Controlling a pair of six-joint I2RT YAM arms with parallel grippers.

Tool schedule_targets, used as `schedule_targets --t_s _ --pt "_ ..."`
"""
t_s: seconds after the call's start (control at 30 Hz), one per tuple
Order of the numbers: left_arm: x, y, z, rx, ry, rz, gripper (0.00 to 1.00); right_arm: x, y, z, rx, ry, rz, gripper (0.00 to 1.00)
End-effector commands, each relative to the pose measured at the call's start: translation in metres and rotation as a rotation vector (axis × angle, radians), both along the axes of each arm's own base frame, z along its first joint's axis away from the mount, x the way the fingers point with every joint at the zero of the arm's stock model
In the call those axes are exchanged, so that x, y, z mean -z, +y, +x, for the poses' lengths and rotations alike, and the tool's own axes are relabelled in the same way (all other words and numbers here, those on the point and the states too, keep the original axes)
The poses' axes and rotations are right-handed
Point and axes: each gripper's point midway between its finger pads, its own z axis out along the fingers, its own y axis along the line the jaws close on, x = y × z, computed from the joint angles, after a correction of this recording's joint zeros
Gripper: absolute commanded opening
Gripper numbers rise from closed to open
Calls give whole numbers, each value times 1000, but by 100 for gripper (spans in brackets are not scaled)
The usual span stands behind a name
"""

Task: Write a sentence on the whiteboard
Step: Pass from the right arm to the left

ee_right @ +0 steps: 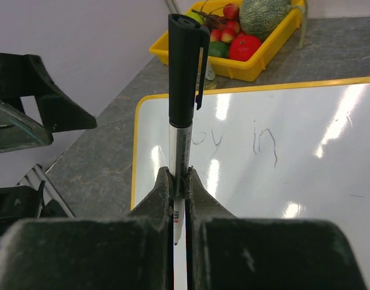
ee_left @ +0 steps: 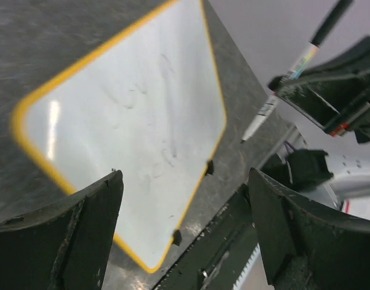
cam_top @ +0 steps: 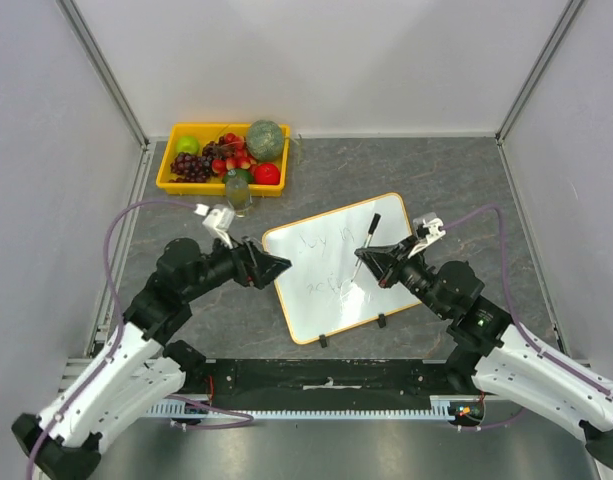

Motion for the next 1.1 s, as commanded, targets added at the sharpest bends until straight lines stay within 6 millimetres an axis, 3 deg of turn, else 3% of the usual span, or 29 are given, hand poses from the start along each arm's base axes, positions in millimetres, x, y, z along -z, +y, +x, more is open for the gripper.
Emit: schedule_targets --t_s 0.0,0.17,0.33,0.4,0.5,0.57,0.63,0.67,0.7,0.77,0.87,1.07 --pt "-30 -64 -11 252 -109 13 89 -46 16 -6 -110 -48 129 0" --pt "-32 -133 -15 440 -135 13 88 -57 21 -2 -170 -24 241 0" --pt "-28 -166 -13 505 -138 -19 85 -61 22 1 -178 -3 299 0" --pt "-25 -175 -10 511 -133 -15 77 -61 24 -1 -193 -1 312 0" --pt "-27 -181 -9 520 -139 -30 57 -58 25 -1 -199 13 316 0" --pt "-29 -181 -8 510 -141 -34 50 -55 26 0 -201 22 309 0" --pt "-30 -180 -8 506 -148 -37 27 -54 26 0 -200 27 306 0" --pt "-31 -179 -8 506 -150 -37 9 -50 26 0 -200 33 297 0" --pt "-32 -177 -9 500 -149 -34 2 -48 26 1 -193 42 288 0" --pt "-31 -171 -9 482 -139 -19 2 -42 24 6 -171 63 250 1" --pt "-36 -159 -12 453 -141 6 2 -38 18 12 -156 65 188 19" --pt "-41 -133 -22 420 -101 91 2 -58 10 15 -231 8 155 72"
